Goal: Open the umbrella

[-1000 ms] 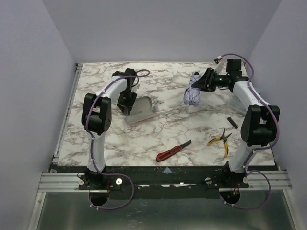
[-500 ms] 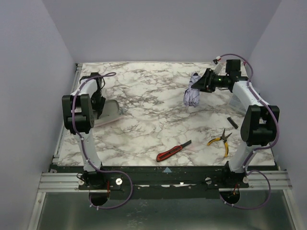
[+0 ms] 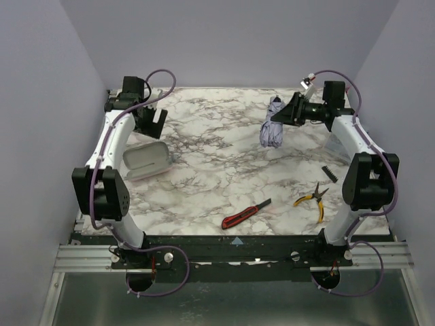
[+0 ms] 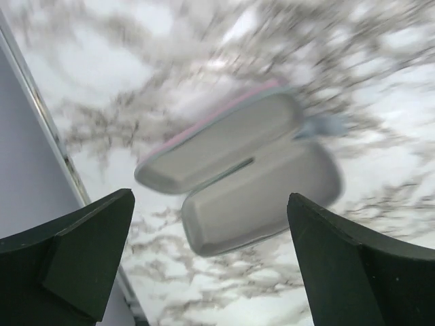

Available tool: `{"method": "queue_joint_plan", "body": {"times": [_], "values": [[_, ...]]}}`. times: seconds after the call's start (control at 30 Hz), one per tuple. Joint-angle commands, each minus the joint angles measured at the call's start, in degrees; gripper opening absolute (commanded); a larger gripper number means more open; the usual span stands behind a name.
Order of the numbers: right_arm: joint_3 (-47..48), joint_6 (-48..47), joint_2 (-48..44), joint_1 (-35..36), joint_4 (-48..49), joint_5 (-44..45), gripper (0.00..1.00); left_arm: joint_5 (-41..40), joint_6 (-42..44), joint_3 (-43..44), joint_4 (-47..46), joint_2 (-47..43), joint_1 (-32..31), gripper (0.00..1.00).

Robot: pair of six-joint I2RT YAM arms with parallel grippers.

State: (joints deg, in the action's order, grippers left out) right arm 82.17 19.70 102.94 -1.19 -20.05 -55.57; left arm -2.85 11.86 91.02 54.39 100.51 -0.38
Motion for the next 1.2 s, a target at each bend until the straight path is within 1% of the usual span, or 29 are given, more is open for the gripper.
{"method": "queue_joint_plan", "body": {"times": [0.0, 0.03, 0.1, 0.13, 0.2, 0.23, 0.27, 0.3, 0.37, 0.4, 0.47, 0.53, 0.6, 0.67, 0.77, 0.87, 1.07, 1.1, 1.17], "values": [[-0.43, 1.54, -5.82, 1.17, 10.5, -8.24, 0.0, 18.12, 1.77, 4.81, -7.09, -9.23, -2.31, 0.98], [-0.48, 1.52, -6.59, 1.19, 11.9, -8.59, 0.0, 22.32, 0.89, 4.66, -9.45, -11.42, -2.26, 0.98], [-0.73, 2.17, -8.11, 3.71, 15.08, -8.9, 0.0, 31.24, -4.07, 1.01, -18.86, -17.03, -2.37, 0.98], [-0.85, 2.74, -8.9, 4.35, 16.8, -8.54, 0.0, 35.76, -8.76, -3.27, -26.9, -20.68, -2.35, 0.98], [-1.11, 4.71, -10.36, 5.93, 20.58, -7.73, 0.0, 47.02, -14.84, -10.09, -40.74, -26.23, -2.8, 0.98], [-1.48, 6.27, -11.07, 6.75, 23.37, -7.2, 0.0, 49.73, -17.86, -12.35, -47.67, -27.86, -4.41, 0.98], [-2.17, 8.01, -12.09, 7.47, 26.5, -6.58, 0.0, 49.17, -19.72, -12.81, -49.3, -28.67, -6.74, 0.98], [-2.79, 9.52, -13.04, 8.37, 28.86, -5.96, 0.0, 48.01, -20.2, -11.51, -48.06, -28.36, -9.76, 0.98], [-3.88, 11.63, -14.58, 10.08, 33.08, -4.82, 0.0, 44.38, -20.9, -6.24, -42.41, -25.98, -15.2, 0.98], [-4.18, 12.36, -15.29, 11.07, 34.71, -4.17, 0.0, 43.01, -22.22, -5.51, -41.7, -25.09, -17.34, 0.98], [-4.55, 12.71, -16.79, 13.23, 36.46, -2.89, 0.0, 42.91, -24.76, -8.38, -45.53, -25.61, -20.38, 0.98], [-4.56, 11.23, -18.33, 15.27, 36.52, -1.85, 0.0, 42.85, -24.09, -12.63, -50.58, -27.2, -23.5, 0.98], [-4.65, 10.17, -19.66, 16.82, 36.49, -0.6, 0.0, 40.62, -21.99, -14.66, -50.65, -27.9, -26.86, 0.98], [-4.75, 9.6, -20.54, 18.05, 36.67, 0.39, 0.0, 38.87, -21.71, -16.01, -50.79, -27.92, -29.38, 0.98], [-4.83, 6.48, -21.8, 20.52, 35.39, 1.69, 0.0, 35.33, -22.18, -17.86, -52.03, -28.02, -31.8, 0.98], [-5.35, 6.32, -22.59, 22.26, 35.58, 2.38, 0.0, 31.61, -21.27, -18.03, -51.83, -27.19, -33.87, 0.98], [-5.75, 8.18, -22.78, 23.95, 37.08, 3.24, 0.0, 32.94, -24.11, -20.92, -57.61, -26.17, -34.77, 0.98], [-5.64, 8.66, -22.78, 23.95, 37.29, 3.5, 0.0, 34.37, -24.86, -21.05, -57.98, -25.7, -34.7, 0.85], [-5.06, 9.0, -22.58, 23.93, 37.14, 4.15, 0.0, 37.79, -25.32, -21.44, -58.79, -25.13, -34.38, 0.53]]}}
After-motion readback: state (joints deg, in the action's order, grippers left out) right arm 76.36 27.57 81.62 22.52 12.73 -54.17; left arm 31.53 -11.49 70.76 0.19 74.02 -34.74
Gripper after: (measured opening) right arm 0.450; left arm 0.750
